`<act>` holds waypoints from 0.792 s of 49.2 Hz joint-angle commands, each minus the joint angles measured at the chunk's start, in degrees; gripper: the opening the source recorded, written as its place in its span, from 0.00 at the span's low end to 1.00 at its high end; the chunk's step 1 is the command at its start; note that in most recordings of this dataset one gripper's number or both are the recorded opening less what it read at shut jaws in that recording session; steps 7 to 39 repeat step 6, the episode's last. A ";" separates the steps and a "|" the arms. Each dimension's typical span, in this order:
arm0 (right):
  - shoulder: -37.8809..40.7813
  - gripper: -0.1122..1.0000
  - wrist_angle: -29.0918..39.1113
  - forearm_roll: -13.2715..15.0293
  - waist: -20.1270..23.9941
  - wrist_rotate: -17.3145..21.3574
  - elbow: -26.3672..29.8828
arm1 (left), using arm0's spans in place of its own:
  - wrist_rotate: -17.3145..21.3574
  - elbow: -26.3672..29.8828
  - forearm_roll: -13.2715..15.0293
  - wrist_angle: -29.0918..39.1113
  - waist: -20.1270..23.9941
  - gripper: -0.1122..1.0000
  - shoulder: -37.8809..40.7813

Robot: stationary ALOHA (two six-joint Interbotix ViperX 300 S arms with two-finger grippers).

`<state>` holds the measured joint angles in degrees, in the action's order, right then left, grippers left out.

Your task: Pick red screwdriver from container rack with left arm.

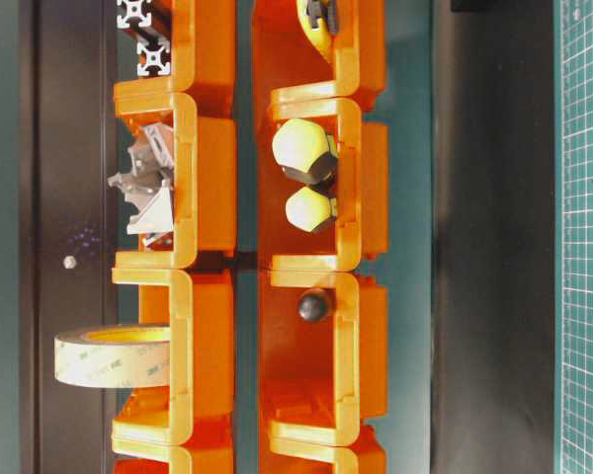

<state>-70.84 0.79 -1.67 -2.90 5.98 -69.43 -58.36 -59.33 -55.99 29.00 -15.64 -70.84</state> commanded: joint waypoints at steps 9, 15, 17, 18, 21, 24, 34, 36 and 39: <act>1.49 0.09 -0.53 -0.18 0.00 0.09 0.00 | -0.26 -0.26 -0.18 -0.35 0.53 0.81 1.67; 1.49 0.09 -0.53 -0.18 0.00 0.09 0.00 | -0.26 -0.26 -0.18 -0.35 0.53 0.81 1.67; 1.49 0.09 -0.53 -0.18 0.00 0.09 0.00 | -0.26 -0.26 -0.18 -0.35 0.53 0.81 1.67; 1.49 0.09 -0.53 -0.18 0.00 0.09 0.00 | -0.26 -0.26 -0.18 -0.35 0.53 0.81 1.67; 1.49 0.09 -0.53 -0.18 0.00 0.09 0.00 | -0.26 -0.26 -0.18 -0.35 0.53 0.81 1.67; 1.49 0.09 -0.53 -0.18 0.00 0.09 0.00 | -0.26 -0.26 -0.18 -0.35 0.53 0.81 1.67; 1.49 0.09 -0.53 -0.18 0.00 0.09 0.00 | -0.26 -0.26 -0.18 -0.35 0.53 0.81 1.67; 1.49 0.09 -0.53 -0.18 0.00 0.09 0.00 | -0.26 -0.26 -0.18 -0.35 0.53 0.81 1.67; 1.49 0.09 -0.53 -0.18 0.00 0.09 0.00 | -0.26 -0.26 -0.18 -0.35 0.53 0.81 1.67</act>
